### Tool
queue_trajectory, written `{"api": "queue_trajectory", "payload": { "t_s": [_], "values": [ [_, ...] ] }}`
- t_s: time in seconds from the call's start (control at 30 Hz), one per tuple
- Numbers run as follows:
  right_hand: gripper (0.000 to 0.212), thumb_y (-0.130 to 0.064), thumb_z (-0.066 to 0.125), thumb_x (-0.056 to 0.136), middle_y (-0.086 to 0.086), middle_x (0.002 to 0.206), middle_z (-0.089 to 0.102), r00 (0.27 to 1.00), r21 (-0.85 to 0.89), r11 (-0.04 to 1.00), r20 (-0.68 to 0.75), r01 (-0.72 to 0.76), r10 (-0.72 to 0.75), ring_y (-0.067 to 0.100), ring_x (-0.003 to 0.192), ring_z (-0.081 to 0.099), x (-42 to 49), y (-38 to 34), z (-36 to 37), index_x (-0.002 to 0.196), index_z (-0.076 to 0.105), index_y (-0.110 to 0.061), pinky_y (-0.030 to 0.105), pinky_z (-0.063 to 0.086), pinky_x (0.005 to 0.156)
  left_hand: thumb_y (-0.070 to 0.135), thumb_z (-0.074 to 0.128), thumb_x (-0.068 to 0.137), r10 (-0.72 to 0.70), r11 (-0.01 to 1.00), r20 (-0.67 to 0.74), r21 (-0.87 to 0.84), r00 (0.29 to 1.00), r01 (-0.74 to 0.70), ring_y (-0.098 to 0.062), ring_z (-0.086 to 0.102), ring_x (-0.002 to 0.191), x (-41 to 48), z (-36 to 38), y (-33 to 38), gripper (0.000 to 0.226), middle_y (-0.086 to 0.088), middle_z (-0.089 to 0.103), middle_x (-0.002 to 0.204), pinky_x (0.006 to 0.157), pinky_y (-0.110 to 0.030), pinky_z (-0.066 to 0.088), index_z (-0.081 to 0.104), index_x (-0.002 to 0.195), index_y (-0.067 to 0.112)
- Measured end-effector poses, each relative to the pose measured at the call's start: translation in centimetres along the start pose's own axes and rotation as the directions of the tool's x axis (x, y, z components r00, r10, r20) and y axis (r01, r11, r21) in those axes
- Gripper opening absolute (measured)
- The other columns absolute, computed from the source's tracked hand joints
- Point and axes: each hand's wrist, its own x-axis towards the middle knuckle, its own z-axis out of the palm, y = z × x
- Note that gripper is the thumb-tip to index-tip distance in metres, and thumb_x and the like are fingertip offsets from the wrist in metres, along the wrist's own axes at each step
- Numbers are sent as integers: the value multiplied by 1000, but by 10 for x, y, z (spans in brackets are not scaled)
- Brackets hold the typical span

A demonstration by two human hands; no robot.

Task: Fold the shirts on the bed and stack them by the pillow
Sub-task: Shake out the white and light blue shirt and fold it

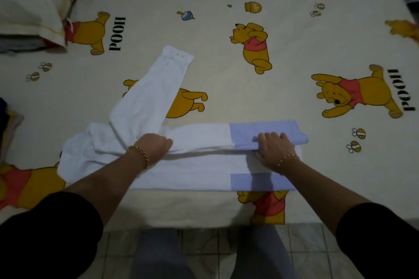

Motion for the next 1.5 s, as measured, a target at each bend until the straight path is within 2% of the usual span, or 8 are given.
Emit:
{"api": "queue_trajectory", "payload": {
  "t_s": [0.2, 0.43, 0.63, 0.83, 0.97, 1.17, 1.3, 1.5],
  "values": [
    [68, -70, 22, 84, 5, 109, 50, 976, 142, 987, 214, -77, 45, 26, 98, 51, -37, -9, 26, 115, 46, -14, 36, 39, 73, 66, 30, 90, -114, 960, 72, -249, 991, 128, -23, 54, 105, -13, 39, 37, 60, -5, 55, 114, 81, -32, 41, 48, 116, 15],
    [38, -31, 29, 98, 15, 119, 49, 997, 157, 984, 19, -79, 77, 33, 110, 47, 13, -14, 4, 117, 49, -5, 43, 36, 83, 14, 73, 76, -265, 883, -381, -465, 886, 63, -31, 59, 70, 29, 31, 32, 20, -14, 58, 83, 53, -37, 50, 61, 89, 5],
    [31, -18, 38, 98, 10, 130, 50, 995, 322, 942, 50, -95, 84, 28, 121, 45, 63, -3, 2, 127, 47, -12, 42, 31, 95, 5, 41, 95, -427, 655, -232, -746, 874, 122, -30, 49, 118, 69, 16, 31, 41, -11, 49, 134, 98, -42, 40, 45, 135, 9],
    [37, -37, 27, 102, 9, 121, 58, 928, 106, 965, 317, -240, 196, 27, 115, 50, 66, 43, 4, 119, 52, -15, 45, 27, 98, 12, 40, 97, -434, 708, -202, -679, 878, 194, -29, 53, 96, 78, 13, 27, 19, -10, 58, 104, 82, -39, 41, 56, 107, 11],
    [37, -38, 30, 101, 8, 120, 56, 900, -84, 914, 164, -396, 405, 27, 115, 48, 49, 65, 6, 118, 52, -13, 47, 29, 101, 8, 49, 93, -502, 659, -253, -731, 827, 176, -32, 56, 96, 82, 19, 33, 18, -13, 61, 101, 84, -40, 42, 60, 107, 8],
    [51, -33, 43, 92, 17, 143, 44, 942, 254, 932, -146, -258, 301, 32, 136, 37, 35, -17, 30, 132, 49, -3, 60, 19, 109, 24, 41, 94, -435, 771, -355, -621, 828, 139, -25, 34, 138, 60, 37, 75, 52, -10, 35, 150, 112, -51, 26, 33, 144, 9],
    [65, -44, 31, 95, 5, 158, 17, 989, 338, 939, -107, -62, 104, 19, 147, 13, 6, -97, 51, 150, 23, -10, 54, 6, 116, 34, 23, 95, -311, 833, -311, -545, 898, 100, -23, 24, 143, 42, 63, 97, 57, -5, 21, 156, 114, -49, 17, 22, 149, 18],
    [70, -53, 21, 94, -2, 160, 4, 932, 350, 872, 9, -343, 363, 12, 147, 3, -15, -83, 62, 153, 9, -16, 55, -6, 115, 38, 21, 96, -339, 860, -255, -473, 905, 189, -20, 22, 143, 9, 89, 73, 56, -3, 23, 156, 114, -52, 9, 27, 148, 19]
  ]
}}
